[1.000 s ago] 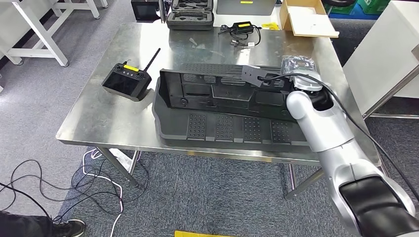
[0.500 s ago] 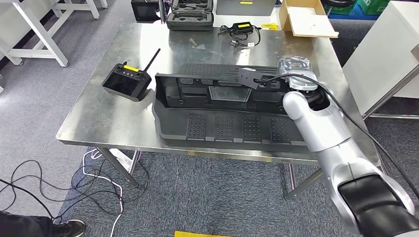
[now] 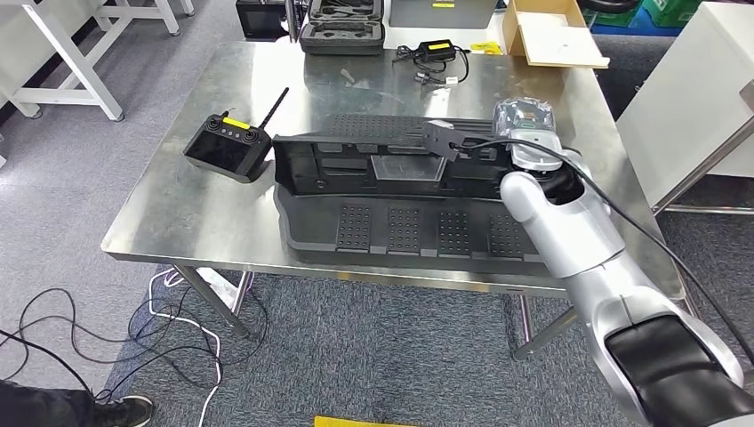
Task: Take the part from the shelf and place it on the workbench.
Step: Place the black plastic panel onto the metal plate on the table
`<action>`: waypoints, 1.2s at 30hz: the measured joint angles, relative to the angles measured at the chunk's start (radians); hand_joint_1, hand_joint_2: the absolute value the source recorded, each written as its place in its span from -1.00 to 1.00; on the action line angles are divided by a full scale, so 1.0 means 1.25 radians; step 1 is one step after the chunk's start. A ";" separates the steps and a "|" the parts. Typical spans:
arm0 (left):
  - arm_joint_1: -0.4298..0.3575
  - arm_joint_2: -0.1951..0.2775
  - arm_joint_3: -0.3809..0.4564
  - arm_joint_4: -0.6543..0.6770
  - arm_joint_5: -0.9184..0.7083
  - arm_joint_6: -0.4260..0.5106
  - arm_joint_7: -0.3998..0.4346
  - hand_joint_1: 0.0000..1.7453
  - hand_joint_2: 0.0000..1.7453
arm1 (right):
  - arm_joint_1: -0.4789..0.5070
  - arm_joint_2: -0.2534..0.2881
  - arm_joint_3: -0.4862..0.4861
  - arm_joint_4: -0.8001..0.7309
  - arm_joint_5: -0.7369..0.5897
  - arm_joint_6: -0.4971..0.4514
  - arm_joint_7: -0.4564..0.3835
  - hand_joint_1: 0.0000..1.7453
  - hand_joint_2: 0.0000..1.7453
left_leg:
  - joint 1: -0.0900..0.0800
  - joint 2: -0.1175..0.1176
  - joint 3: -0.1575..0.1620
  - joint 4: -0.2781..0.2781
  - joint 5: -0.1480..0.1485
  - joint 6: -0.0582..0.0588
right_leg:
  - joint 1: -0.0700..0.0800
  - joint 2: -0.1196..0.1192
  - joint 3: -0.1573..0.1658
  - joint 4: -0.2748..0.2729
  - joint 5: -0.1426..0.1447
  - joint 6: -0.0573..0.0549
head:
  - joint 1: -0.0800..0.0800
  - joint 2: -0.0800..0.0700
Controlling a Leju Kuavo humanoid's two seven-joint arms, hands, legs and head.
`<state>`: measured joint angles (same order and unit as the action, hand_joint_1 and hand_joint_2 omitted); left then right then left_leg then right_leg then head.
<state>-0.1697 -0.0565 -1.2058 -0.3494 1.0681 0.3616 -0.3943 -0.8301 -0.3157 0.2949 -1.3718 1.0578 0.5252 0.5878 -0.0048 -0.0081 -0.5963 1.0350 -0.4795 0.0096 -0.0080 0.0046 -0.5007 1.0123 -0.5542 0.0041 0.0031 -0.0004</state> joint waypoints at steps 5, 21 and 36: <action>-0.001 0.000 0.000 0.000 0.000 0.001 0.015 -1.00 -1.00 | 0.001 -0.001 0.008 0.000 -0.002 0.005 0.000 -1.00 1.00 | 0.000 0.000 0.000 0.000 0.000 0.000 | 0.000 0.000 0.000 0.000 0.000 0.000 | 0.000 0.000; -0.001 0.000 0.000 0.000 -0.001 0.005 0.019 -1.00 -1.00 | -0.001 -0.002 0.023 -0.001 0.008 -0.003 0.000 -1.00 1.00 | 0.000 0.000 0.000 0.000 0.000 0.000 | 0.000 0.000 0.000 0.000 0.000 0.000 | 0.000 0.000; -0.001 0.000 0.000 0.000 -0.008 0.005 0.017 -1.00 -1.00 | -0.001 -0.008 0.040 -0.001 -0.010 -0.035 0.000 -1.00 1.00 | 0.000 0.000 0.000 0.000 0.000 0.000 | 0.000 0.000 0.000 0.000 0.000 0.000 | 0.000 0.000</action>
<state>-0.1713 -0.0561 -1.2058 -0.3494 1.0587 0.3677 -0.3724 -0.8316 -0.3260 0.3449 -1.3733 1.0456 0.4820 0.5878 -0.0047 -0.0080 -0.5965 1.0351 -0.4794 0.0096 -0.0079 0.0046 -0.5006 1.0122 -0.5541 0.0043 0.0031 -0.0004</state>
